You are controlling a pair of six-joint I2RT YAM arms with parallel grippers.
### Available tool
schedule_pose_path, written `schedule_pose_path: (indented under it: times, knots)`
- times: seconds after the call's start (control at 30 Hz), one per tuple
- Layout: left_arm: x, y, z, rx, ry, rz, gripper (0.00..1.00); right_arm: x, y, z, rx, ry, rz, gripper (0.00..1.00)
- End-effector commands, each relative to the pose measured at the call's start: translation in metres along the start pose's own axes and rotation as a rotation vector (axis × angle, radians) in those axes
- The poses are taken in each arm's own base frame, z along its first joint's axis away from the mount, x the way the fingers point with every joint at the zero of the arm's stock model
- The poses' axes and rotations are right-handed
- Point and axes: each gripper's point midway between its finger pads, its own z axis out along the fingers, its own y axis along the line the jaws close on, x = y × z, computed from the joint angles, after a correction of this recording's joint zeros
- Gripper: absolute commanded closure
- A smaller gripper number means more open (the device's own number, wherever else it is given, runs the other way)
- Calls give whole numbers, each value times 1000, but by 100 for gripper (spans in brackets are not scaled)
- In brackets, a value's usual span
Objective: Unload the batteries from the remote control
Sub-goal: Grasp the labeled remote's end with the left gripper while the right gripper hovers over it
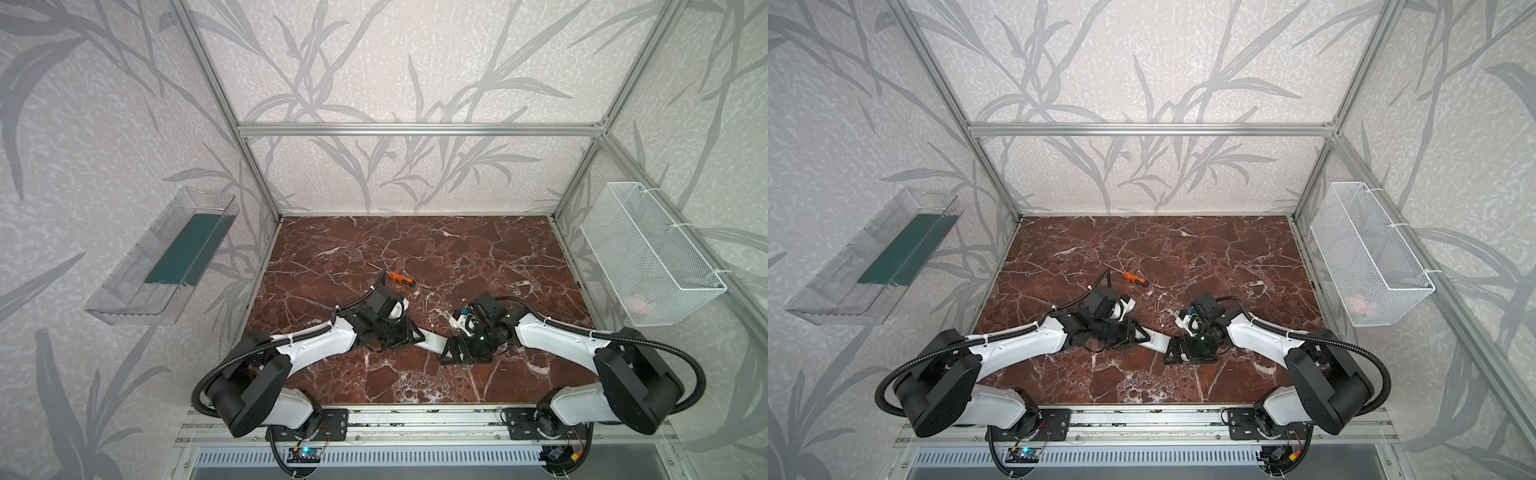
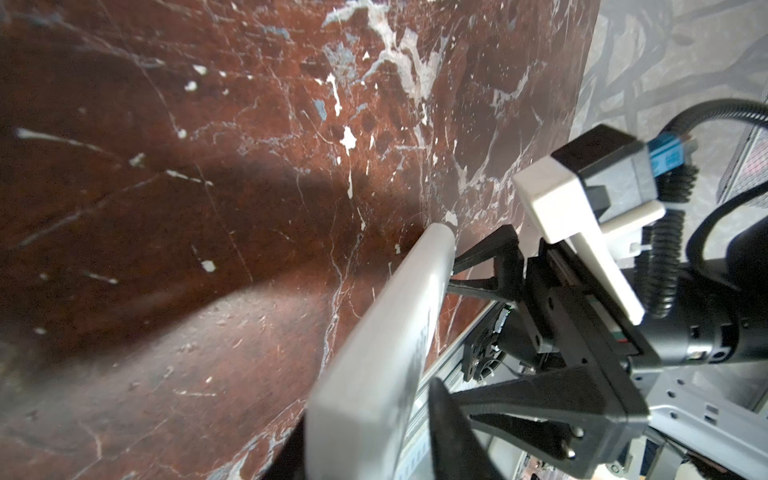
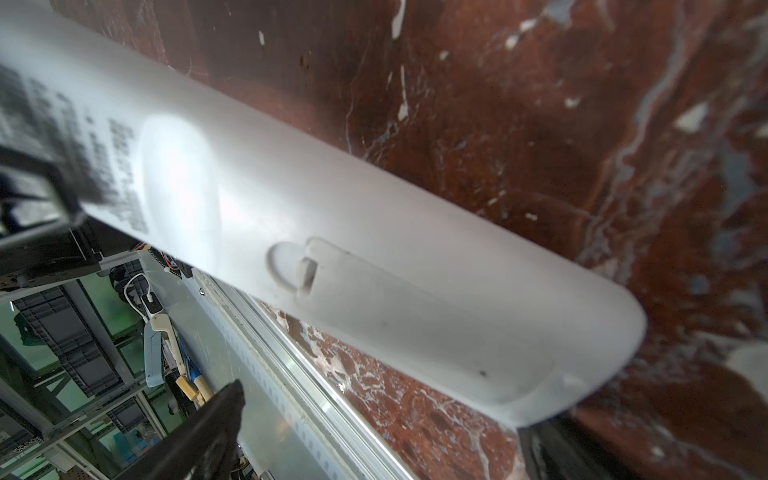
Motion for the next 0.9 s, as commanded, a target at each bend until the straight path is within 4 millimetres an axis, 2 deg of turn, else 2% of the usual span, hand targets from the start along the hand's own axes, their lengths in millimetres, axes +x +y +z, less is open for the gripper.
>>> schedule_pose_path:
  times: [0.0, 0.27, 0.5, 0.6, 0.87]
  knots:
    - [-2, 0, -3, 14, -13, 0, 73, 10, -9, 4, 30, 14, 12, 0]
    - [-5, 5, -4, 7, -32, -1, 84, 4, -9, -7, 59, -35, -1, 1]
    - [-14, -1, -24, 20, -114, 29, 86, -26, 17, -50, 77, -216, -13, 1]
    - [-15, -1, -34, -1, -145, 61, 86, -33, 25, -61, 71, -262, -4, 1]
    - [-16, 11, -44, -33, -223, 59, 90, -41, 16, -62, 133, -285, 17, 1]
